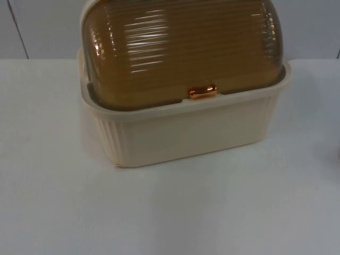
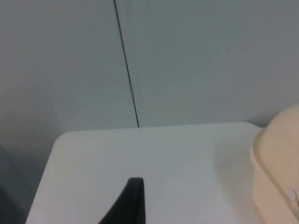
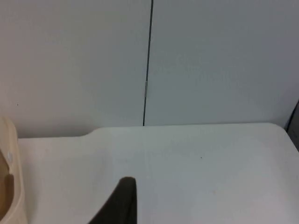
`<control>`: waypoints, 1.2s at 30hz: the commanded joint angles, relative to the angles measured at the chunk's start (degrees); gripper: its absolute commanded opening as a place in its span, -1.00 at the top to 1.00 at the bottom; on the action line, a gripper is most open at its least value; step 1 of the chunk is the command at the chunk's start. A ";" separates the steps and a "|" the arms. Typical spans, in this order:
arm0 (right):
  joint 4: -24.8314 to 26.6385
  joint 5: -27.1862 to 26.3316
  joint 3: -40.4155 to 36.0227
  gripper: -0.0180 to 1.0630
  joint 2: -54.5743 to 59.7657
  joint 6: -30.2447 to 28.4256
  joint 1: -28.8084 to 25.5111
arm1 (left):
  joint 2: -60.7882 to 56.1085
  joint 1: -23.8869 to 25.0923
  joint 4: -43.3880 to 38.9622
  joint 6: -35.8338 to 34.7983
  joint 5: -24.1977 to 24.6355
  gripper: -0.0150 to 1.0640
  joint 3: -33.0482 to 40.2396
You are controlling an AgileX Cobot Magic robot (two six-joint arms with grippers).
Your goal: Open the box lid with the left hand, place the block into the box with the right hand, then close the box lid with the left hand.
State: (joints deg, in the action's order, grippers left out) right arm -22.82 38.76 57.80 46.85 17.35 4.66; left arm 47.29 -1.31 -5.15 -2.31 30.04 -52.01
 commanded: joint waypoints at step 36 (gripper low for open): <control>-0.07 -0.86 1.77 -0.98 6.93 1.26 0.05 | 36.24 -53.09 -46.57 2.31 -1.02 -0.97 -1.41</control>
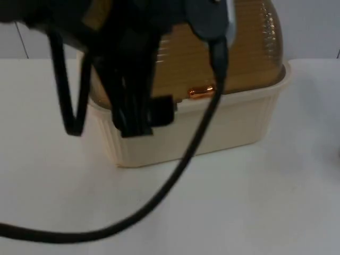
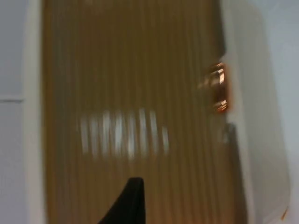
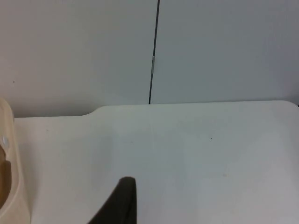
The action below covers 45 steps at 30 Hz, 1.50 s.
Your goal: Open the box lid with the left hand, place the block into the box with the right hand, then close the box lid with the left hand.
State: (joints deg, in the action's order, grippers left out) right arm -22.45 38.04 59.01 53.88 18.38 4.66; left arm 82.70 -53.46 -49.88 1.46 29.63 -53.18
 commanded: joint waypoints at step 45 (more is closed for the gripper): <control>-0.36 -0.42 0.56 -0.98 -0.10 0.23 0.05 | 27.27 -5.75 -50.07 -56.17 5.84 0.55 -4.33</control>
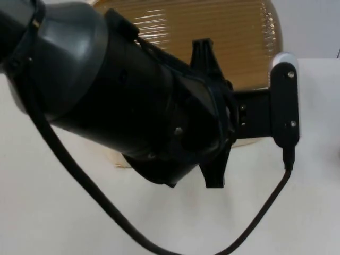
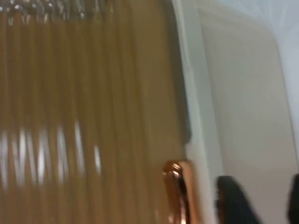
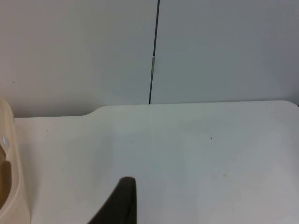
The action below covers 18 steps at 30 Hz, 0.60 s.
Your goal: Open the box lid with the left hand, place the block into the box with the right hand, then close the box lid with the left hand.
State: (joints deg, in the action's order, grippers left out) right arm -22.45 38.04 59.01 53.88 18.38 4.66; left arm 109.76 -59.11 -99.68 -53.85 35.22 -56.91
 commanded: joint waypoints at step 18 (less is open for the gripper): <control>-1.08 -0.19 0.56 -0.98 -0.10 0.23 0.05 | -0.29 7.70 -0.27 -1.70 -10.06 0.98 -3.41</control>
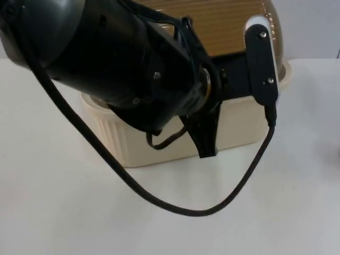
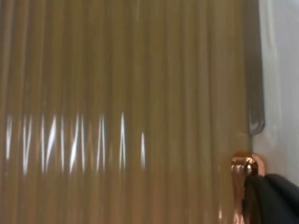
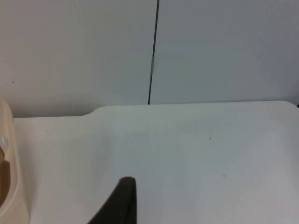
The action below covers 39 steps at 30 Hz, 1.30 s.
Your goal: Open the box lid with the left hand, place the block into the box with the right hand, then close the box lid with the left hand.
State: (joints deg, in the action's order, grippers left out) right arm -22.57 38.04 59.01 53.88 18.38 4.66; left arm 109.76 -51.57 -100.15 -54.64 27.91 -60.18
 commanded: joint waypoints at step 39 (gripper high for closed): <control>-1.04 0.16 0.56 -0.98 -0.10 0.23 0.05 | 1.05 0.38 0.20 4.49 -0.10 0.98 -0.14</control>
State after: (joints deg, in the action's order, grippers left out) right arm -23.60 38.15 59.01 53.88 18.38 4.66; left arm 110.87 -51.18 -100.15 -49.99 25.96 -60.18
